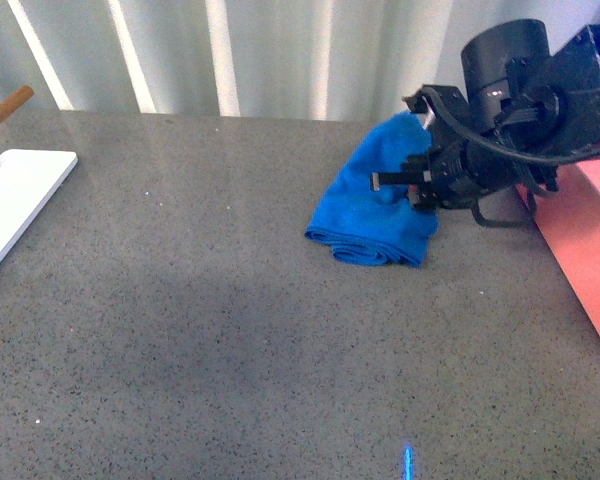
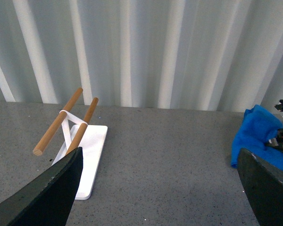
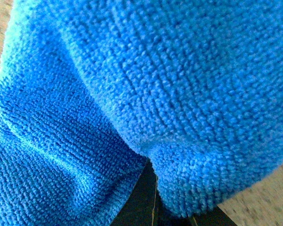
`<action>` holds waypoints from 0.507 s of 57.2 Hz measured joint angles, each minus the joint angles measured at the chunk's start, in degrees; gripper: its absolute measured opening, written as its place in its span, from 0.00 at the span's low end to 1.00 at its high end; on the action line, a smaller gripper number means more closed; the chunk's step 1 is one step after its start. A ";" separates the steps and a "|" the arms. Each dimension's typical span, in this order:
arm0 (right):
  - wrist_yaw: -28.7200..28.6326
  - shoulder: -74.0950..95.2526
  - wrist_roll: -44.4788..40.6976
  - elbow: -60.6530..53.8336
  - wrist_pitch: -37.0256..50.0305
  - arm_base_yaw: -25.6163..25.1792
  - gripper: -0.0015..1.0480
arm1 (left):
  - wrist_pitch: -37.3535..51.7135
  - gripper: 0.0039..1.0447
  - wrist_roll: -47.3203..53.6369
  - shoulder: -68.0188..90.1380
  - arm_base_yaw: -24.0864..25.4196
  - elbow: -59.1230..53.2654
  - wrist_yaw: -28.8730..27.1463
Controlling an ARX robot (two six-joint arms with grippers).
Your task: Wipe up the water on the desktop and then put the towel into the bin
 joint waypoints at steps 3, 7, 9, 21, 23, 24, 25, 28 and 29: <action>-1.36 1.03 -0.61 2.51 -0.96 1.16 0.03 | 0.00 0.94 0.00 0.00 0.00 0.00 0.00; -2.80 2.05 -0.85 4.76 -1.27 2.73 0.03 | 0.00 0.94 0.00 0.00 0.00 0.00 0.02; -4.07 2.71 -1.07 6.21 -1.92 3.72 0.03 | 0.00 0.94 0.00 0.00 0.00 0.00 0.00; -8.50 4.98 -2.38 11.08 -4.20 9.73 0.03 | 0.00 0.94 0.00 0.00 0.00 0.00 -0.02; -9.25 5.03 -2.43 11.13 -4.33 10.58 0.03 | 0.00 0.94 0.00 0.00 0.00 0.00 0.00; -9.51 5.03 -2.43 11.13 -4.33 10.82 0.03 | 0.00 0.94 0.00 0.00 0.00 0.00 0.00; -10.03 5.05 -2.43 11.13 -4.33 11.30 0.03 | 0.00 0.94 0.00 0.00 0.00 0.00 0.00; -10.60 5.05 -2.38 10.84 -4.42 12.09 0.03 | 0.00 0.94 0.00 0.00 0.00 0.00 0.00; -10.73 5.03 -2.43 10.62 -4.55 12.39 0.03 | 0.00 0.94 0.00 0.00 0.00 0.00 0.00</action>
